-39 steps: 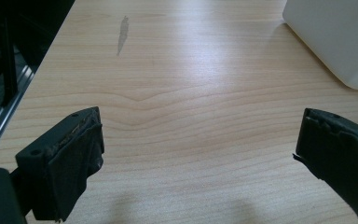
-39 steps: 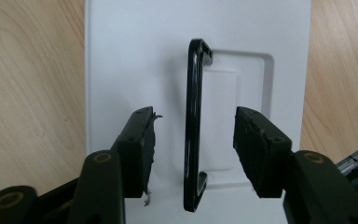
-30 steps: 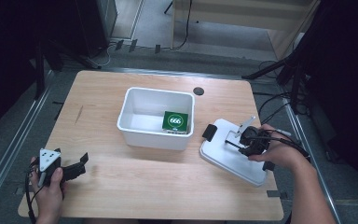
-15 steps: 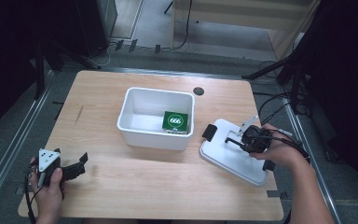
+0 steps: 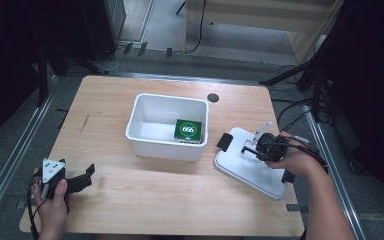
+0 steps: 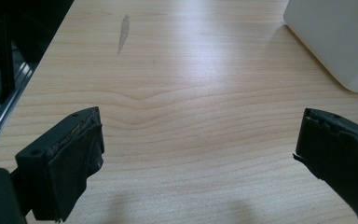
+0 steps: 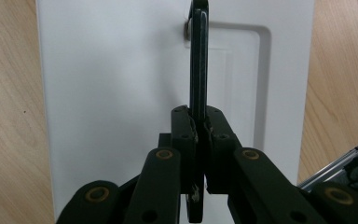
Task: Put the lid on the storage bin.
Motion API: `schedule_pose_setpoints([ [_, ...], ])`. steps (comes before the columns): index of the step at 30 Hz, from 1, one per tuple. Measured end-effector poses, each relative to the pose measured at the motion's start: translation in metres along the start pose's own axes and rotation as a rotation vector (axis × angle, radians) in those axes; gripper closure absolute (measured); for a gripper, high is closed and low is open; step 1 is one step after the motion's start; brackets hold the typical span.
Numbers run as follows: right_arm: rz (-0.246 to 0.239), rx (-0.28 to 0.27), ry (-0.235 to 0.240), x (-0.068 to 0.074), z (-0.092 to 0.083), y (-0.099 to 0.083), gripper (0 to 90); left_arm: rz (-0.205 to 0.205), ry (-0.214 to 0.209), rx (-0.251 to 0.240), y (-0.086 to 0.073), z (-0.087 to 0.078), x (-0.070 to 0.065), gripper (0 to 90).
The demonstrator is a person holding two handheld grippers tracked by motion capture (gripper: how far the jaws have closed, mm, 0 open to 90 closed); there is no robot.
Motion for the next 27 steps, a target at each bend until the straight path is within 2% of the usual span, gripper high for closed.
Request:
schedule_pose_setpoints([
  [6,-0.019,-0.009,0.0,-0.001,-0.003,-0.003,85.4,-0.005,-0.003,0.001,0.0,0.0,0.0,1.6],
  [12,-0.049,-0.021,0.001,-0.001,-0.016,-0.002,85.3,0.0,-0.002,0.001,0.0,0.0,0.0,1.6],
  [21,-0.079,-0.038,-0.007,-0.004,-0.039,0.004,85.4,0.004,-0.002,0.002,0.0,0.0,0.0,1.6],
  [27,-0.103,-0.06,-0.027,-0.007,-0.062,0.012,85.4,0.004,-0.003,0.004,0.0,0.0,0.0,1.6],
])
Point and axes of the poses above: each handheld gripper's, and its own axes: z roughly forward along the jaws, y roughly out of its top, x roughly to its left, the point moved 6 cm from there along z, roughly forward along the jaws, and after that the axes turned 5 degrees about y, right-handed, at the moved point
